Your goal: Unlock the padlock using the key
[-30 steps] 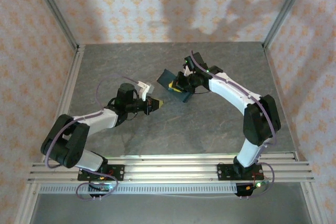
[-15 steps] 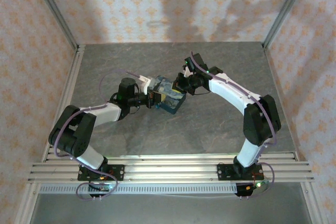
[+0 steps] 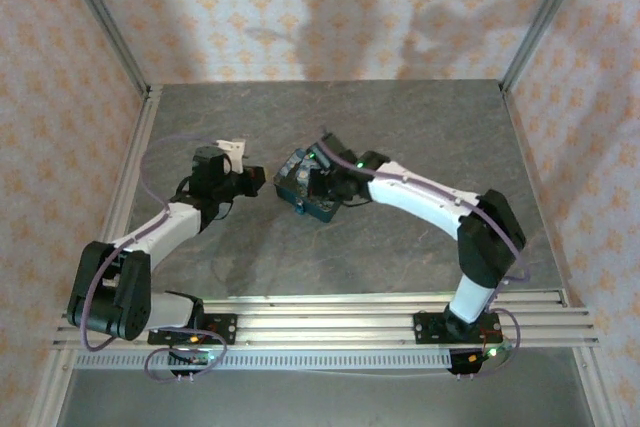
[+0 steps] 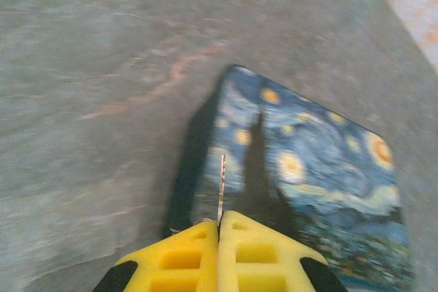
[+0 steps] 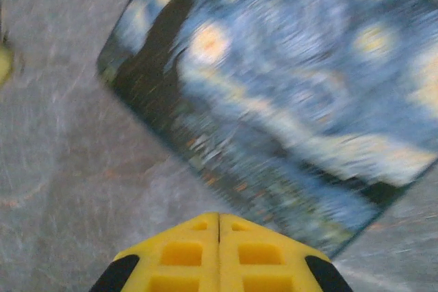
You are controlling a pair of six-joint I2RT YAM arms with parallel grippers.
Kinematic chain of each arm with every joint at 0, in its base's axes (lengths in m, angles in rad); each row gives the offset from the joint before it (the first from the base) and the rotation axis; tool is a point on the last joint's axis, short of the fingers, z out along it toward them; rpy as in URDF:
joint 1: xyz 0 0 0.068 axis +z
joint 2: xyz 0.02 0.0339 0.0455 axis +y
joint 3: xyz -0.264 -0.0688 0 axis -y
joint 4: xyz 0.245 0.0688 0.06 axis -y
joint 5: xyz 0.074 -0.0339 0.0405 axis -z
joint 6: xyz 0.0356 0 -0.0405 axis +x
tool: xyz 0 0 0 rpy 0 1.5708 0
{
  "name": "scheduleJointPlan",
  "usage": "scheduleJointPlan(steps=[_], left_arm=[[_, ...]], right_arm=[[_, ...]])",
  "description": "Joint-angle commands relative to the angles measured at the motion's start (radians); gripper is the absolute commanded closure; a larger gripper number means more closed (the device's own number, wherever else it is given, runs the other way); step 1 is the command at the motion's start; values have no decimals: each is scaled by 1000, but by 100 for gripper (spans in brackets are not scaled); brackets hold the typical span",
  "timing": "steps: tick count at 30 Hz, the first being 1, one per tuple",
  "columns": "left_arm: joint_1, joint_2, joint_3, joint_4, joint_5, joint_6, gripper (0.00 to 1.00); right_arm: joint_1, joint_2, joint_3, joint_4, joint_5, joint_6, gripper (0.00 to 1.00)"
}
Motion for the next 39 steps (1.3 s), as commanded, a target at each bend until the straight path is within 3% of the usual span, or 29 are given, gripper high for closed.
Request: scheduleJointPlan(steps=[1, 4, 14, 21, 29, 31, 36, 39], left_arm=[[21, 19, 18, -79, -92, -21, 100], [23, 86, 57, -61, -64, -35, 100], [12, 290, 95, 83, 25, -103, 100], [-60, 319, 63, 168, 24, -102, 100], [-84, 323, 62, 163, 23, -95, 100], [-84, 312, 60, 149, 20, -86, 100], [-85, 283, 57, 116, 3, -67, 100], [-84, 266, 55, 90, -12, -54, 100]], right_arm=[[58, 81, 42, 16, 119, 8, 92], [61, 135, 28, 34, 87, 9, 95], [-2, 155, -82, 16, 146, -86, 98], [-90, 100, -167, 65, 189, -161, 99], [-111, 36, -238, 149, 208, -223, 98], [-105, 13, -278, 204, 192, -200, 91], [-27, 25, -276, 253, 290, -140, 56], [20, 61, -245, 253, 368, -79, 46]])
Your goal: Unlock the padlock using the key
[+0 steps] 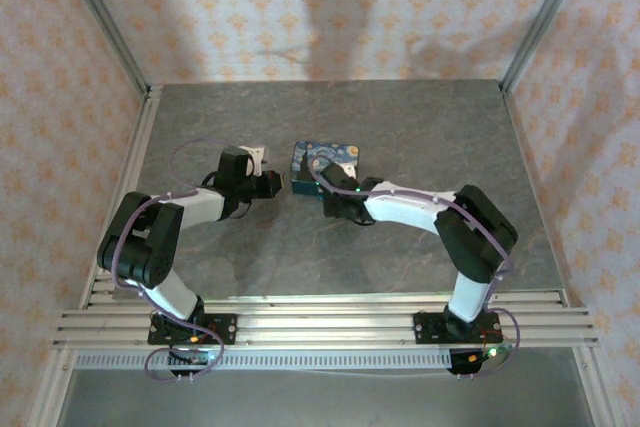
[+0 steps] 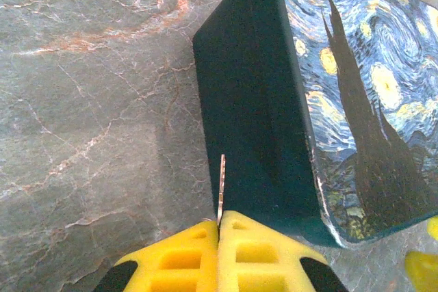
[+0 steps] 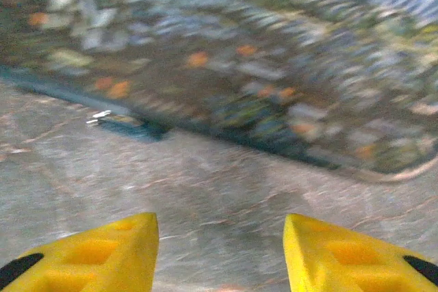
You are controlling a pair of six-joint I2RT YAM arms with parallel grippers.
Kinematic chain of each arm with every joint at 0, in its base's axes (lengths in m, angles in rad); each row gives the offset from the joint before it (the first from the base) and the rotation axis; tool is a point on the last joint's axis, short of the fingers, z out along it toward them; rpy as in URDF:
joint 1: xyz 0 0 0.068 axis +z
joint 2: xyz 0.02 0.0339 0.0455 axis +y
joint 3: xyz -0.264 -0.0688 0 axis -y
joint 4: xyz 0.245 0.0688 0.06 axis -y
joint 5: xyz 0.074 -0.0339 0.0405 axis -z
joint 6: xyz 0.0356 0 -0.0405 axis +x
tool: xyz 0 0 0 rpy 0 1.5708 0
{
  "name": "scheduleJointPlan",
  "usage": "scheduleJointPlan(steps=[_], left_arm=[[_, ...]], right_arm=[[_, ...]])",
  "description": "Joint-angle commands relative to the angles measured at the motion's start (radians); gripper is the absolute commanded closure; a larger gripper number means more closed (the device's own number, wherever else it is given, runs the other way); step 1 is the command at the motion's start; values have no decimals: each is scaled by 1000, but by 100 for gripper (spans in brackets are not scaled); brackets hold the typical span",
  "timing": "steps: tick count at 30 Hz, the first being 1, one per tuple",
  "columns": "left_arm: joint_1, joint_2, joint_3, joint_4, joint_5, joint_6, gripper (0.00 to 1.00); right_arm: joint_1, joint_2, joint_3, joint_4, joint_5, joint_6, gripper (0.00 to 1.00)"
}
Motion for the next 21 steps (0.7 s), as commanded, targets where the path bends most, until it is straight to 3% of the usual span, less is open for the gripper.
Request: scheduleJointPlan(steps=[1, 10, 21], left_arm=[[-2, -48, -10, -42, -26, 39, 100], [5, -81, -19, -73, -25, 59, 100], [8, -73, -16, -56, -17, 54, 100]], right_arm=[[51, 36, 44, 33, 134, 82, 44], [92, 149, 121, 31, 240, 215, 40], [92, 210, 154, 46, 270, 235, 41]])
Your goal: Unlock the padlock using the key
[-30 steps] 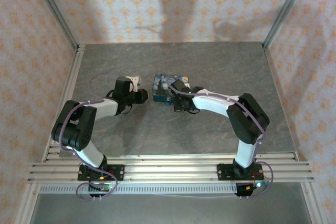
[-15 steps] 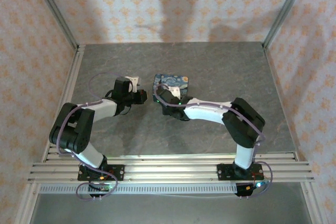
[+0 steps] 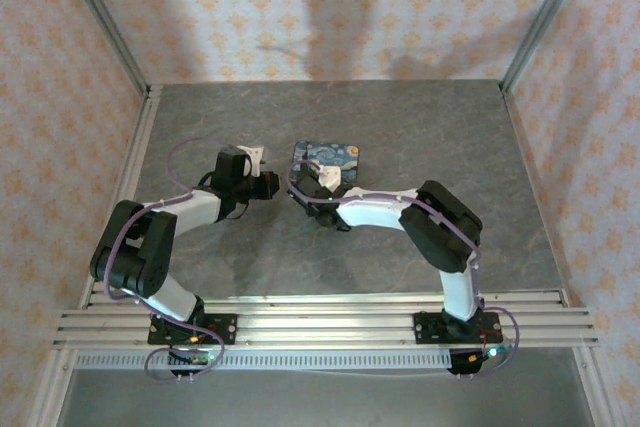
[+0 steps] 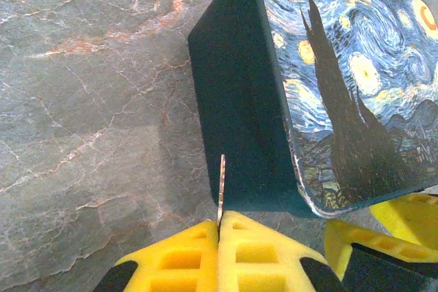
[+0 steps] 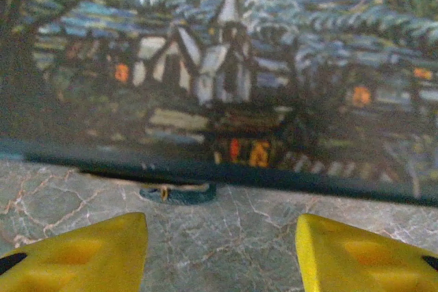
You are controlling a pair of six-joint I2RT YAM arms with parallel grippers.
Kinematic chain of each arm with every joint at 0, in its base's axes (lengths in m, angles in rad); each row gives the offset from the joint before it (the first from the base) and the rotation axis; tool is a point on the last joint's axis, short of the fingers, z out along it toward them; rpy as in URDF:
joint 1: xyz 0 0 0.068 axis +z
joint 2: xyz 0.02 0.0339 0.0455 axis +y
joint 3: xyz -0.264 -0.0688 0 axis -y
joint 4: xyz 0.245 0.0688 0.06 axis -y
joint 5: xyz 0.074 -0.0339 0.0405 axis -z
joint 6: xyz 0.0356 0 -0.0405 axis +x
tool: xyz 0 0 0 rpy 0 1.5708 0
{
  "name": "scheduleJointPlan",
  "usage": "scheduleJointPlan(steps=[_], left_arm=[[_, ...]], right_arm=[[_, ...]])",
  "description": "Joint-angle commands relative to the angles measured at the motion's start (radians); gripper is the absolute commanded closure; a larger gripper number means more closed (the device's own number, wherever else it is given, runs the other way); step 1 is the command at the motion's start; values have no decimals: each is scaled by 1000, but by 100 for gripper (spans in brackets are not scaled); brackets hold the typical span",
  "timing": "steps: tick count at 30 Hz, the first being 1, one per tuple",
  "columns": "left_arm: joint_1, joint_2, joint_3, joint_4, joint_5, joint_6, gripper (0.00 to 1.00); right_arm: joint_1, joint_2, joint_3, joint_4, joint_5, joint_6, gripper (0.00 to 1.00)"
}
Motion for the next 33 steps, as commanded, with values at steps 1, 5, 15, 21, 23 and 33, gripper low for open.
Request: scheduleJointPlan(steps=[1, 5, 15, 21, 23, 33], left_arm=[[7, -13, -9, 5, -12, 12, 100], [7, -9, -12, 10, -12, 12, 100], [12, -4, -16, 15, -5, 16, 100], [15, -8, -18, 14, -2, 20, 100], [14, -7, -20, 15, -2, 21, 100], [16, -11, -28, 19, 4, 23, 100]], right_arm=[[6, 22, 34, -9, 66, 32, 41], [6, 39, 60, -35, 79, 43, 41], [6, 94, 137, -91, 73, 49, 45], [6, 123, 171, -124, 67, 57, 46], [4, 129, 175, -129, 64, 57, 47], [-17, 140, 184, -112, 48, 42, 48]])
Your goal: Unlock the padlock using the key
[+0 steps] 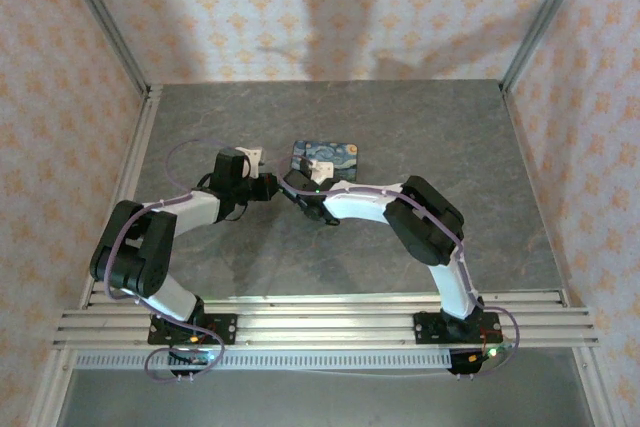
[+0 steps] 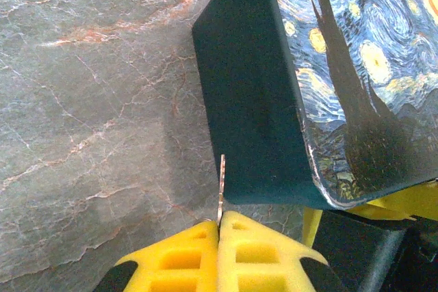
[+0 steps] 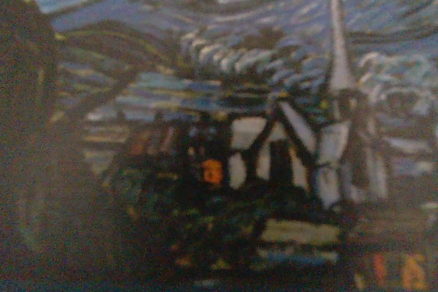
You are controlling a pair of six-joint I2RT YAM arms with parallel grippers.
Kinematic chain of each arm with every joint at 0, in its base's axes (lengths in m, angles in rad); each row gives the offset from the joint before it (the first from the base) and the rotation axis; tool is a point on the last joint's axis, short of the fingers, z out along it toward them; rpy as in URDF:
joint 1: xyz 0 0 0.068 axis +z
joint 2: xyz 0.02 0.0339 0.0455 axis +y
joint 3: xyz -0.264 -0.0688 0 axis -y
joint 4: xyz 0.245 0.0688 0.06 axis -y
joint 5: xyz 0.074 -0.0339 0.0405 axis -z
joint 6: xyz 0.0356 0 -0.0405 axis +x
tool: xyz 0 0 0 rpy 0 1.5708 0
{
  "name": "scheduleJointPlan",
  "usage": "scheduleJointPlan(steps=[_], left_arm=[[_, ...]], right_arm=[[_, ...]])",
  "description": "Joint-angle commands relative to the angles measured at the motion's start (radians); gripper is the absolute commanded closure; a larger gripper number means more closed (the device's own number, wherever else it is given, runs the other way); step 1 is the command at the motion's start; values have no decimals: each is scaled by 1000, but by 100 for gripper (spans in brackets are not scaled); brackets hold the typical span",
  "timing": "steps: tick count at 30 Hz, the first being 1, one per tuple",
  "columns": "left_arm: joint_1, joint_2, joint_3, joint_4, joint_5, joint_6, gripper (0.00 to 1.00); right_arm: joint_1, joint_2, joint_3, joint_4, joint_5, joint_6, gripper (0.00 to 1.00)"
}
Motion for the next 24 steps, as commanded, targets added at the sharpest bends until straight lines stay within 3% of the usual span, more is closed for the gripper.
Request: scheduleJointPlan(steps=[1, 12, 18, 24], left_arm=[[7, -11, -14, 18, 4, 22, 100], [7, -17, -20, 13, 3, 27, 100], [8, -27, -22, 5, 0, 35, 100], [8, -31, -24, 5, 0, 38, 100]], right_arm=[[-15, 26, 30, -15, 15, -2, 48], [-60, 56, 58, -36, -70, -28, 63], [-90, 61, 91, -71, -118, -61, 79], [-103, 54, 122, -121, -151, -89, 89]])
